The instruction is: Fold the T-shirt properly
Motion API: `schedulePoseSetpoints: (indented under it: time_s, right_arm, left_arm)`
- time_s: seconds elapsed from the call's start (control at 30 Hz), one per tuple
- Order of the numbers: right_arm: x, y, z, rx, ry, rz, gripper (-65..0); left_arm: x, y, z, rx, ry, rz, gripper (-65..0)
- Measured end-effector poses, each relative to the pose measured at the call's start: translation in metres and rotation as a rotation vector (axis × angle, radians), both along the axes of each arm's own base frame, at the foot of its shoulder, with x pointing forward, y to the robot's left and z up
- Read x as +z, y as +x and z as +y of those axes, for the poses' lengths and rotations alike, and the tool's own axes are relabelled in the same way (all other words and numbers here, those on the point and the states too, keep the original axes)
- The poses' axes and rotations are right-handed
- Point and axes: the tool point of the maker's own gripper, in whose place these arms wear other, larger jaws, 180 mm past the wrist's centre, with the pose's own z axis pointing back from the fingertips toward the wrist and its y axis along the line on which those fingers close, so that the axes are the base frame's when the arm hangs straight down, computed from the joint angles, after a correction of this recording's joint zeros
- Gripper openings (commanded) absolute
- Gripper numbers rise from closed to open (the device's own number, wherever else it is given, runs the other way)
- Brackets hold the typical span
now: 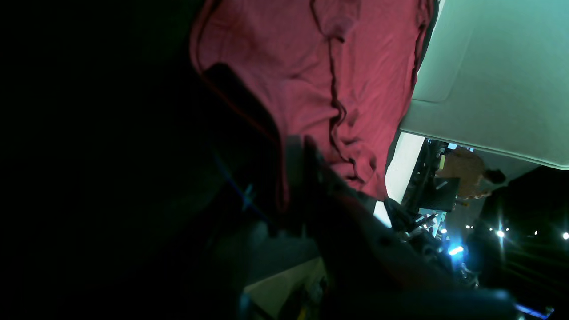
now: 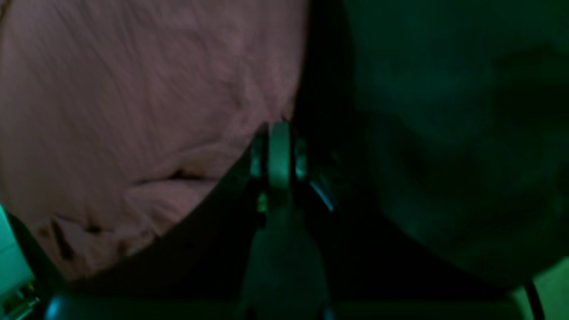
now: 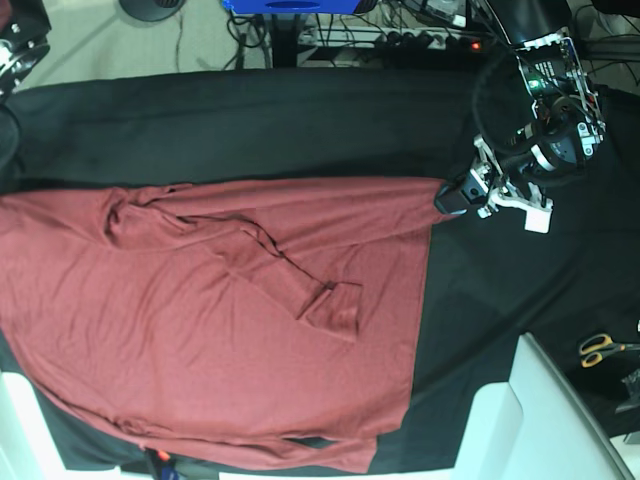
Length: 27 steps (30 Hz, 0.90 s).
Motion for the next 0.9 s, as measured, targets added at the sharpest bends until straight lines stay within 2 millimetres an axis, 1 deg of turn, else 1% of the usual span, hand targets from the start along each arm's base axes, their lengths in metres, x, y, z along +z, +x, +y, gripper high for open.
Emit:
schedulePoseSetpoints:
  time_s: [0.1, 0.23, 0.37, 0.43, 0.47, 0.53, 0.67, 0.77, 0.9]
  right_arm:
    - [-0.001, -0.007, 0.001, 0.012, 0.001, 0.025, -64.7]
    - [-0.001, -0.009, 0.001, 0.017, 0.003, 0.033, -64.7]
    - [-0.005, -0.017, 0.001, 0.018, 0.002, 0.052, -64.7]
    - [-0.004, -0.017, 0.001, 0.021, 0.0, 0.053, -64.7]
    - [-0.004, -0.016, 0.001, 0.021, 0.0, 0.051, -64.7]
    - [-0.004, -0.015, 0.001, 0.021, 0.0, 0.05, -64.7]
    - [-0.004, -0.015, 0.001, 0.022, 0.001, 0.05, -64.7]
    - [-0.004, -0.015, 0.001, 0.022, 0.0, 0.05, -64.7]
    - [-0.004, -0.015, 0.001, 0.026, -0.001, 0.053, -64.7]
  left_arm:
    - [-0.002, -0.006, -0.015, -0.063, -0.02, 0.023, -65.0]
    - [-0.004, -0.01, -0.02, -0.082, -0.021, 0.034, -65.0]
    - [-0.014, -0.028, -0.018, -0.075, -0.02, 0.076, -65.0]
    - [-0.014, -0.033, -0.015, -0.076, -0.008, 0.081, -65.0]
    - [-0.011, -0.036, -0.013, -0.086, 0.008, 0.075, -65.0]
    - [-0.002, -0.036, -0.007, -0.095, 0.042, 0.048, -65.0]
    - [0.013, -0.029, -0.002, -0.083, 0.069, -0.002, -65.0]
    - [0.013, -0.033, 0.004, -0.068, 0.076, 0.003, -65.0]
    - [0.012, -0.034, 0.004, -0.07, 0.076, 0.008, -65.0]
